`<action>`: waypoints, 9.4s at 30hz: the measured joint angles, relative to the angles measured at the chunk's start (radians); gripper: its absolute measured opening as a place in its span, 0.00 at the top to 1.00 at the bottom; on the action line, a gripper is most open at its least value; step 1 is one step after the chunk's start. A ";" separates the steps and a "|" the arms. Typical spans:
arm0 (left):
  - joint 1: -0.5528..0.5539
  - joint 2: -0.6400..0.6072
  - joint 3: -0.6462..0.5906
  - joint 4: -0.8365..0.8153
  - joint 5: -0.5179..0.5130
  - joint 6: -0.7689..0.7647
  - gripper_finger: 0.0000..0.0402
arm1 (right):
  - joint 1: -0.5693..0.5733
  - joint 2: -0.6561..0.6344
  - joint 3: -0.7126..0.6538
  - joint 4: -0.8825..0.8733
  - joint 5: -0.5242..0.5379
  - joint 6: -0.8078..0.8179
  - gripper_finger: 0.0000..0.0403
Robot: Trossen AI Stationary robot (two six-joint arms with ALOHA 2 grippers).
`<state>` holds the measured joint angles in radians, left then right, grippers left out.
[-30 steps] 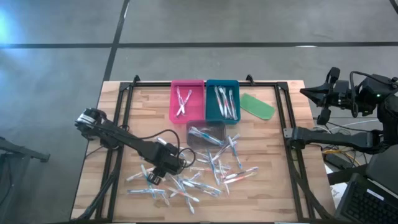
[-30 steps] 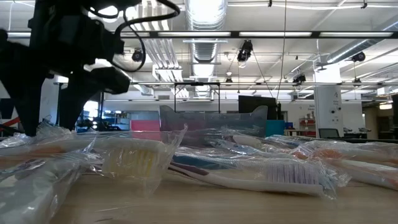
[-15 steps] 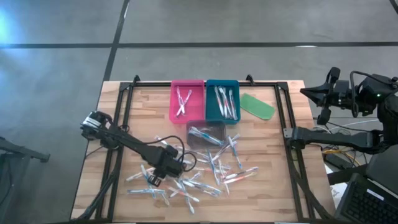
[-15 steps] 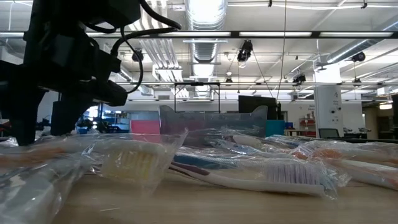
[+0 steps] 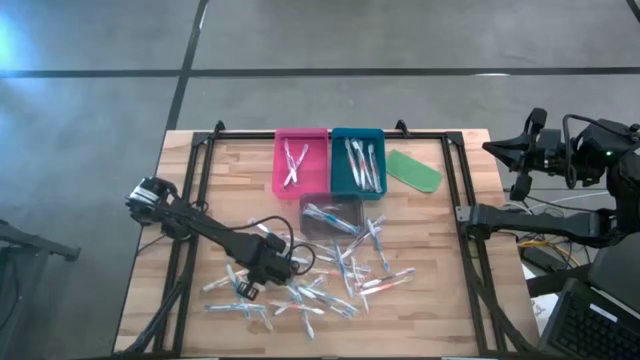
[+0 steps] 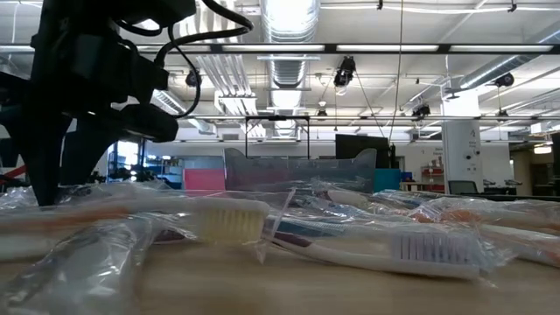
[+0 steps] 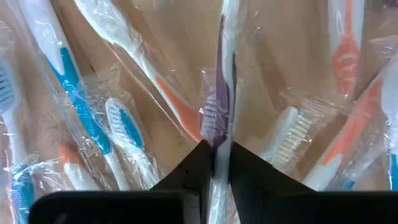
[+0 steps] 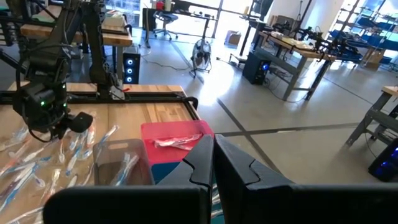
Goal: Pick & Place Toothbrushes
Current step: Put the purple toothbrush into the pink bin, then put the orange toothbrush into the blue bin
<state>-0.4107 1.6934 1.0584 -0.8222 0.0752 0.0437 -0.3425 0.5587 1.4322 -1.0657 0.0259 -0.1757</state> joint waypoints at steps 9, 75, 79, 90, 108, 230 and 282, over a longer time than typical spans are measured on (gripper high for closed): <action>0.000 -0.014 0.000 -0.001 0.040 -0.002 0.85 | 0.000 0.000 0.000 0.000 0.000 0.000 0.98; 0.000 -0.015 0.000 0.070 0.110 -0.131 0.85 | 0.000 0.000 0.000 0.000 0.000 0.000 0.98; 0.000 -0.015 0.000 0.070 0.111 -0.131 0.92 | 0.000 0.000 0.000 0.000 0.000 0.000 0.98; 0.000 -0.015 0.085 -0.023 0.118 -0.119 0.99 | 0.000 0.000 0.000 0.000 0.000 0.000 0.98; 0.039 -0.015 0.416 -0.184 -0.295 -0.191 1.00 | 0.000 0.000 0.000 0.000 0.000 0.000 0.98; 0.981 0.247 0.975 -0.501 0.216 -0.726 0.73 | 0.000 0.000 0.000 0.000 0.000 0.000 0.98; 0.113 -0.359 0.455 0.082 -0.513 -0.153 0.72 | 0.000 0.002 -0.012 0.161 0.000 0.268 0.98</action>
<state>-0.2976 1.3340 1.5137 -0.7402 -0.4375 -0.1089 -0.3426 0.5602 1.4204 -0.9049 0.0256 0.0920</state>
